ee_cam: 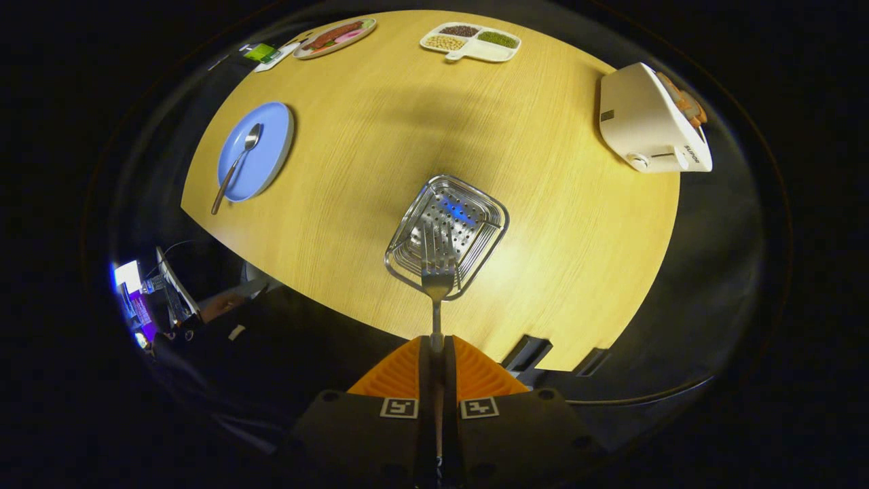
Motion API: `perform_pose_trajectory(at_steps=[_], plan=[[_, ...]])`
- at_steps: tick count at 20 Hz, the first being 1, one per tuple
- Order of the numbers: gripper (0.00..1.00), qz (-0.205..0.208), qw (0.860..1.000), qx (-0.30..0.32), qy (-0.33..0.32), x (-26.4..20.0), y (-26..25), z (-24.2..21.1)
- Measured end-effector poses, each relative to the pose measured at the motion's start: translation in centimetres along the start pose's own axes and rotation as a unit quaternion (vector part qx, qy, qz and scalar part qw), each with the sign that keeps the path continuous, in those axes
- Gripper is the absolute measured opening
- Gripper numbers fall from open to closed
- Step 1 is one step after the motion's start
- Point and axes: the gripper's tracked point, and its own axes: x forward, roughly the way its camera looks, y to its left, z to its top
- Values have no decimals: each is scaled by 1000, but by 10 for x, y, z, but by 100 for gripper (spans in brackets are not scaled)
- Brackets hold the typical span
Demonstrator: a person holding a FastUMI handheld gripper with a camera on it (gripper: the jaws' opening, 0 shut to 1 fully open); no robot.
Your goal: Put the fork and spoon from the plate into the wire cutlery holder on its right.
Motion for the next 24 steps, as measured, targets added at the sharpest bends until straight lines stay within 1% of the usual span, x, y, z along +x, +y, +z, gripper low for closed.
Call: perform_pose_trajectory(at_steps=[3,6,8,10,14,16,18,20,21,24], plan=[[8,-6,999,4,44,12,-5,11],[9,-7,997,9,73,24,-7,22],[9,-10,996,17,82,30,-8,30],[9,-5,996,22,88,34,-3,37],[12,-4,996,13,90,36,-3,41],[14,-2,997,20,73,35,-5,44],[15,3,999,25,46,29,-7,48],[16,15,999,28,3,19,-6,51],[18,23,999,33,-23,11,-1,52],[18,47,992,46,-106,-19,18,59]])
